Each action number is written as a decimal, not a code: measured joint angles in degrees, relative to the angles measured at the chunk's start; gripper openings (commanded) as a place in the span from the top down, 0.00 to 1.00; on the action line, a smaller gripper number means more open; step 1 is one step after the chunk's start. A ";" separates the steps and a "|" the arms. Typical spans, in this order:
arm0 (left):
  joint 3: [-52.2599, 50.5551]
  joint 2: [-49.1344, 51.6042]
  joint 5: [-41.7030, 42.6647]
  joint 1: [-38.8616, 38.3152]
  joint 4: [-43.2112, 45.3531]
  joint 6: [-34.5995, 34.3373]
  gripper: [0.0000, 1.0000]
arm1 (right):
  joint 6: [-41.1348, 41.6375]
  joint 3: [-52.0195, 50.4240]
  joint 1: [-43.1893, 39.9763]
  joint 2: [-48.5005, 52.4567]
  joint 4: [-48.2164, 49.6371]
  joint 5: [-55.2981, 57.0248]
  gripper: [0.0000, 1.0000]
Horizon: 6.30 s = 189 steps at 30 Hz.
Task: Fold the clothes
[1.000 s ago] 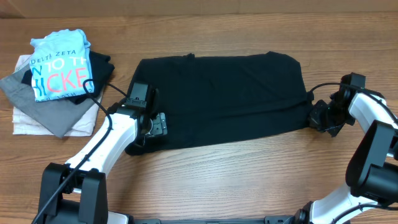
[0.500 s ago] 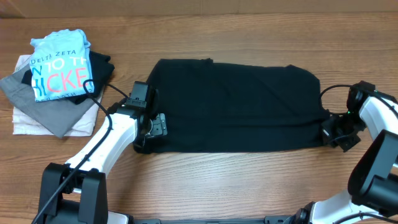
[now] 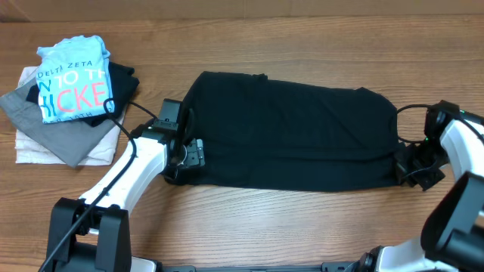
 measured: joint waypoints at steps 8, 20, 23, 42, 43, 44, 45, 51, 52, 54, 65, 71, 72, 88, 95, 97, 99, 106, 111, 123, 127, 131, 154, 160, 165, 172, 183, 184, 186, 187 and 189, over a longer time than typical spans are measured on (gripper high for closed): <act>3.69 -0.44 9.79 -0.42 -1.84 3.82 0.14 | 0.15 1.36 0.00 -3.91 1.66 -0.68 0.66; 3.80 -0.50 12.13 -15.28 1.68 11.82 0.44 | -0.83 1.36 0.17 -3.91 2.23 -2.82 0.66; 3.82 0.28 11.78 -18.32 3.63 11.82 0.45 | -1.16 1.36 0.33 -3.91 2.32 -3.10 0.66; 3.85 6.73 10.97 -23.02 6.03 11.82 0.64 | -2.47 1.36 0.48 -3.91 2.36 -3.87 0.66; 3.85 6.80 10.97 -23.02 5.86 11.80 0.64 | -2.45 1.36 0.48 -3.91 2.34 -3.87 0.66; 3.85 6.88 10.97 -23.02 5.64 11.80 0.64 | -2.45 1.36 0.48 -3.91 2.34 -3.87 0.66; 3.85 7.02 10.97 -23.02 5.51 11.82 0.64 | -2.47 1.36 0.50 -3.91 2.32 -3.87 0.66; 3.85 7.76 10.97 -23.02 5.07 11.82 0.67 | -2.47 1.36 0.48 -3.91 2.32 -3.85 0.66; 3.85 7.76 10.97 -23.02 5.01 11.82 0.67 | -2.51 1.36 0.48 -3.91 2.34 -3.87 0.66; 3.85 7.82 10.97 -23.02 4.87 11.80 0.70 | -2.62 1.36 0.48 -3.91 2.34 -3.87 0.66; 3.85 8.83 10.99 -23.02 4.81 11.98 0.96 | -2.62 1.36 0.48 -3.91 2.14 -3.87 0.66; 4.61 8.83 10.23 -22.99 4.55 11.82 0.96 | -2.60 1.36 0.48 -3.91 2.14 -3.87 0.66; 5.11 8.83 9.97 -22.95 4.44 11.85 0.96 | -2.60 1.36 0.48 -3.91 2.14 -3.87 0.66; 18.08 9.92 5.27 -19.96 2.49 14.80 0.55 | -2.62 1.36 0.48 -3.91 2.14 -3.87 0.66; 18.08 10.01 0.50 -17.33 -5.40 11.91 0.69 | -2.69 1.36 0.48 -3.91 2.25 -3.85 0.66; 18.08 10.01 -0.48 -15.26 -6.97 9.88 0.76 | -2.75 1.36 0.48 -3.91 2.49 -3.98 0.66; 18.08 10.01 -0.92 -12.90 -6.97 7.69 0.83 | -3.76 1.36 0.48 -3.91 3.19 -4.98 0.67; 15.80 11.32 -2.03 -8.24 -5.62 0.72 0.85 | -12.04 1.36 0.70 -3.91 6.23 -14.23 0.78; 10.19 14.51 -2.12 -7.98 -3.13 -2.99 0.85 | -14.67 1.11 2.45 -3.91 9.29 -16.74 0.78; 9.62 14.38 -2.82 -3.30 -6.58 -9.22 0.85 | -15.87 -5.90 4.61 0.20 21.46 -16.50 0.77; 9.44 14.38 -3.54 -2.49 -11.30 -9.73 0.90 | -15.96 -9.14 4.61 1.64 23.06 -15.89 0.78; 8.63 14.38 -3.69 -2.45 -16.09 -10.05 0.94 | -15.74 -10.64 4.61 1.70 20.17 -16.11 0.78; 25.51 3.41 1.27 0.90 10.54 3.45 0.28 | -15.74 9.79 4.96 -1.18 10.49 -18.91 0.49; 32.46 17.35 11.91 5.92 16.22 5.07 0.30 | -16.17 10.05 5.40 -1.33 9.86 -19.30 0.49; 41.44 31.39 18.14 6.62 11.63 5.75 0.32 | -16.17 10.05 5.42 -1.33 9.60 -19.30 0.49; 46.10 38.97 21.31 5.25 1.33 7.74 0.36 | -16.20 10.05 5.42 -1.33 9.14 -19.23 0.49; 47.19 39.04 18.12 4.11 -10.05 10.32 0.92 | -16.15 10.05 5.42 -1.33 8.98 -19.21 0.48; 47.19 39.10 17.90 4.11 -9.92 10.60 0.96 | -16.17 10.05 5.40 -1.33 9.01 -19.21 0.49; 47.19 39.15 17.62 4.09 -9.35 10.58 0.96 | -16.17 10.05 5.40 -1.33 9.01 -19.23 0.49; 47.19 39.15 17.59 4.09 -8.85 10.47 0.96 | -16.17 10.05 5.42 -1.33 9.01 -19.23 0.49; 47.19 39.15 17.66 4.09 -7.52 10.47 0.96 | -16.20 10.05 5.42 -1.33 9.53 -19.21 0.49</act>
